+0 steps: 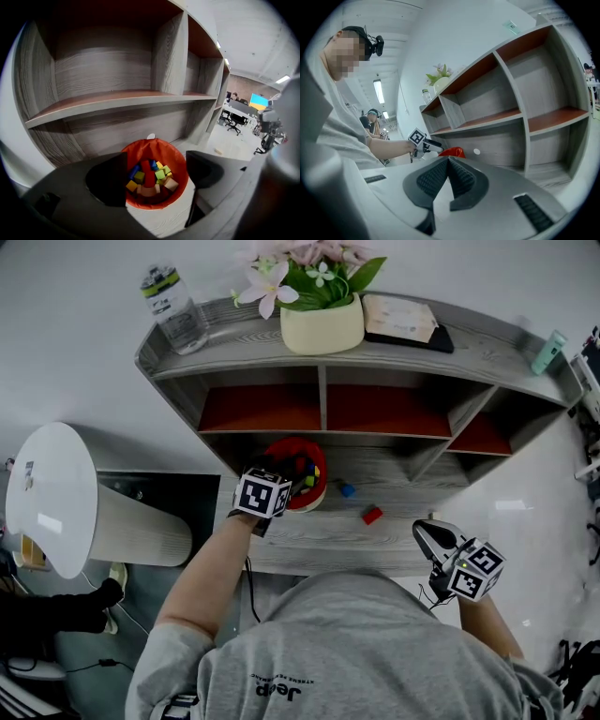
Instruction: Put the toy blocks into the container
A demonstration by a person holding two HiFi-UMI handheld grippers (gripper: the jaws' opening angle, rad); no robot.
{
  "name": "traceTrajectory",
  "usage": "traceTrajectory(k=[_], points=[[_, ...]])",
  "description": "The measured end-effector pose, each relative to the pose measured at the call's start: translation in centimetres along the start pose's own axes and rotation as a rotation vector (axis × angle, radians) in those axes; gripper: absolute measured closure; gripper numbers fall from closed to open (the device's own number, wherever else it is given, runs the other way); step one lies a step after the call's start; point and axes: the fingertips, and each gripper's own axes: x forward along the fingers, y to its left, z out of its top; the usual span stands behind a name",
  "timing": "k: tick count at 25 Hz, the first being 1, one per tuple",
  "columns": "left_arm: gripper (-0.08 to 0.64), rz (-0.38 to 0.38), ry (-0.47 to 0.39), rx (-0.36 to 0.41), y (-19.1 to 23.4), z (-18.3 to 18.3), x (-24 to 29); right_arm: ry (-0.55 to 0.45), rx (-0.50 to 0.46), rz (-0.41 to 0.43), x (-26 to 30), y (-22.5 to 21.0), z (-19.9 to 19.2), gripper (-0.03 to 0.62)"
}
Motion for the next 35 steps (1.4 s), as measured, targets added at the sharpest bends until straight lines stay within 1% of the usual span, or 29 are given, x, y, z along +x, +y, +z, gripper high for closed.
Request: traceTrajectory(k=[4, 7, 10, 12, 15, 18, 20, 23, 25, 27, 30, 33, 35], points=[[0.137, -0.031, -0.018, 0.003, -1.2, 0.5, -0.7, -0.009, 0.001, 0.006, 0.1, 0.1, 0.1, 0.572], [0.137, -0.074, -0.025, 0.013, -3.1, 0.7, -1.0, -0.015, 0.004, 0.003, 0.0, 0.0, 0.0, 0.572], [0.145, -0.160, -0.044, 0.050, -7.0, 1.3, -1.0, -0.021, 0.010, -0.014, -0.5, -0.3, 0.0, 0.571], [0.170, -0.233, -0.047, 0.093, -10.5, 1.3, -0.4, -0.032, 0.019, -0.029, -1.1, -0.8, -0.1, 0.572], [0.193, -0.318, -0.010, 0.157, -15.4, 0.0, 2.1, -0.048, 0.025, -0.053, -2.5, -1.7, -0.2, 0.572], [0.211, -0.370, 0.076, 0.186, -19.5, -2.8, 6.1, -0.056, 0.025, -0.087, -4.7, -2.9, -0.5, 0.572], [0.222, -0.375, 0.146, 0.198, -21.5, -5.0, 9.2, -0.063, 0.038, -0.122, -6.7, -4.1, -0.8, 0.572], [0.233, -0.355, 0.253, 0.203, -23.6, -8.1, 13.6, -0.066, 0.075, -0.188, -10.3, -6.2, -2.0, 0.572], [0.244, -0.330, 0.309, 0.248, -24.4, -9.7, 16.0, -0.066, 0.101, -0.233, -12.6, -7.4, -3.1, 0.572], [0.257, -0.303, 0.351, 0.298, -24.9, -11.2, 18.1, -0.067, 0.126, -0.275, -14.8, -8.5, -4.3, 0.572], [0.273, -0.254, 0.402, 0.344, -25.1, -13.2, 20.9, -0.069, 0.155, -0.326, -17.5, -9.7, -5.7, 0.572], [0.305, -0.212, 0.456, 0.331, -24.9, -15.1, 22.6, -0.074, 0.176, -0.355, -19.4, -10.3, -6.7, 0.572], [0.330, -0.210, 0.465, 0.322, -25.1, -15.5, 22.8, -0.076, 0.187, -0.368, -20.3, -10.5, -7.1, 0.572]])
